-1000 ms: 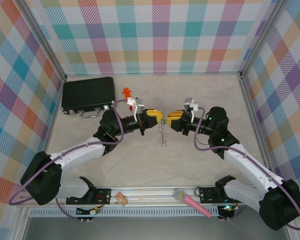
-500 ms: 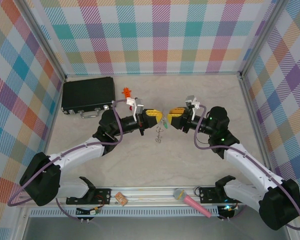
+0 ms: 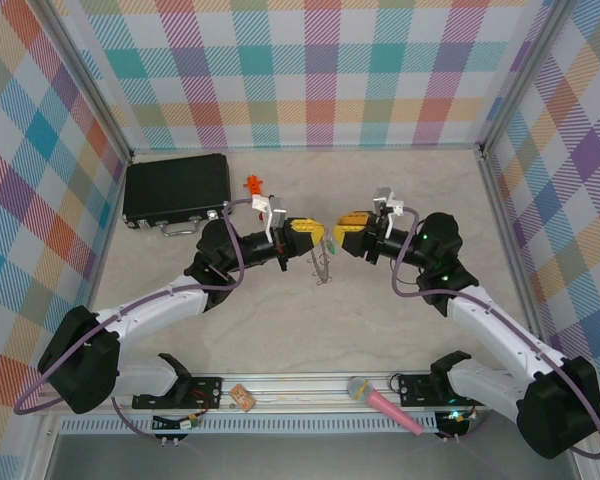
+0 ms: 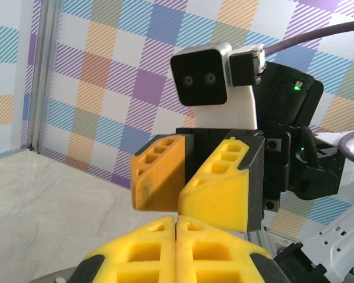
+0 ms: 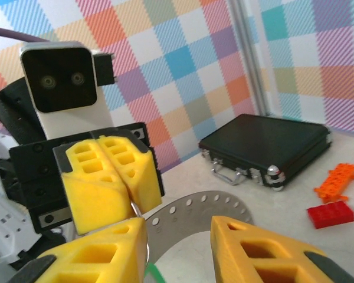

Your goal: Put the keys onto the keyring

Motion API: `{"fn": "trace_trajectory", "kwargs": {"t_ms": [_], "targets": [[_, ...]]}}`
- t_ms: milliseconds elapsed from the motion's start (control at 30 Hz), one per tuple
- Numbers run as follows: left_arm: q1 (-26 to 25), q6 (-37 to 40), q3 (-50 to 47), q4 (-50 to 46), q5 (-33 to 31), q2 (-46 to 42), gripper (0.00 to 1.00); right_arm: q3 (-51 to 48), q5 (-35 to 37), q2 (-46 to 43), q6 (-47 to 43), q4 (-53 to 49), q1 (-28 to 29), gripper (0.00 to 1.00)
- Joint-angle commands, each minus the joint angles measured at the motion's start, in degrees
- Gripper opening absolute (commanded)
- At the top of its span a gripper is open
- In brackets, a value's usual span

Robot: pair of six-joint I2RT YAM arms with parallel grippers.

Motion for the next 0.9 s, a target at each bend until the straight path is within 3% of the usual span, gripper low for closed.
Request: {"fn": "trace_trajectory", "kwargs": {"t_ms": [0, 533, 767, 867], "targets": [[-0.55, 0.84, 0.22, 2.2, 0.23, -1.53, 0.0, 2.3, -6.32, 2.71, 4.27, 5.5, -0.42, 0.33], [-0.61, 0.51, 0.54, 2.45, 0.6, -0.8, 0.0, 3.56, -12.75, 7.38, 7.21, 9.92, -0.32, 0.31], [-0.61, 0.8, 0.24, 2.05, 0.25, -1.26, 0.0, 0.9, -4.85, 4.26, 5.43, 9.08, -0.42, 0.31], [-0.55, 1.28, 0.11, 1.39, 0.15, -1.68, 0.0, 0.67, -5.82, 3.64, 5.43, 9.22, -0.42, 0.31]]}}
